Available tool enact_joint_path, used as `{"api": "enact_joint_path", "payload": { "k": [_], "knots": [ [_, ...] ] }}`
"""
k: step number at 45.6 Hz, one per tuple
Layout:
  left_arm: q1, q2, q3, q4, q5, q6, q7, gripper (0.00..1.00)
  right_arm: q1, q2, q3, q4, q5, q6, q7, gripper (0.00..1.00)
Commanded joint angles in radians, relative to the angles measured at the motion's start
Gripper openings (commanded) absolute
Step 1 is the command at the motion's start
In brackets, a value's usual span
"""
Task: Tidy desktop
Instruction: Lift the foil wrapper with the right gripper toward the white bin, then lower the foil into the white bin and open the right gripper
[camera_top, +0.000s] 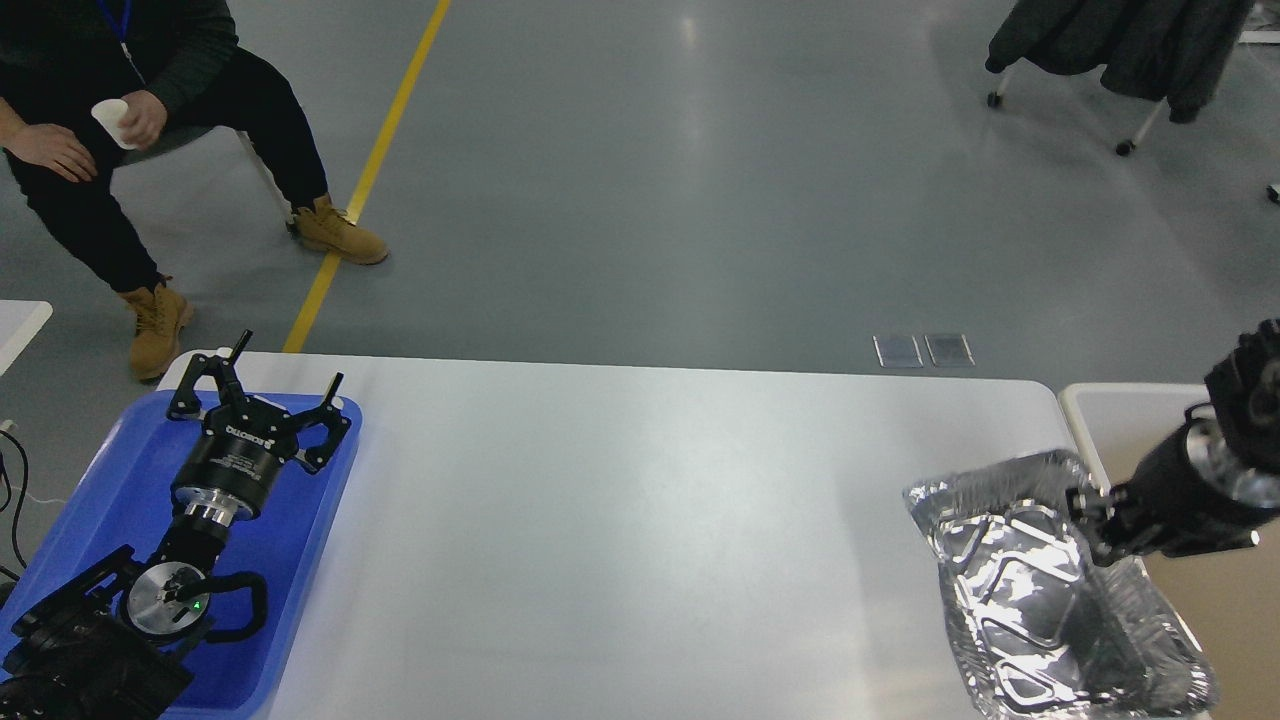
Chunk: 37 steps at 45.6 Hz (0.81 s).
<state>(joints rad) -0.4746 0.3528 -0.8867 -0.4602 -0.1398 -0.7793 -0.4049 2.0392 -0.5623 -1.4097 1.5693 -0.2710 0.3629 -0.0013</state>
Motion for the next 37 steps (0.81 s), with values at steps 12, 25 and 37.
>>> {"api": "enact_joint_path", "payload": {
  "k": [12,25,37],
  "knots": [
    [0.001,0.000,-0.001,0.000,-0.001,0.000,0.000,0.99,0.414,-0.042,-0.115,-0.098,-0.100,0.407,0.006,0.00],
    [0.002,0.000,-0.003,0.000,-0.001,0.000,0.000,0.99,0.435,-0.189,-0.117,-0.491,-0.112,0.423,0.004,0.00],
    [0.002,0.000,-0.003,0.000,-0.001,0.000,0.000,0.99,0.346,-0.349,-0.092,-0.814,-0.174,0.423,-0.002,0.00]
  ]
}}
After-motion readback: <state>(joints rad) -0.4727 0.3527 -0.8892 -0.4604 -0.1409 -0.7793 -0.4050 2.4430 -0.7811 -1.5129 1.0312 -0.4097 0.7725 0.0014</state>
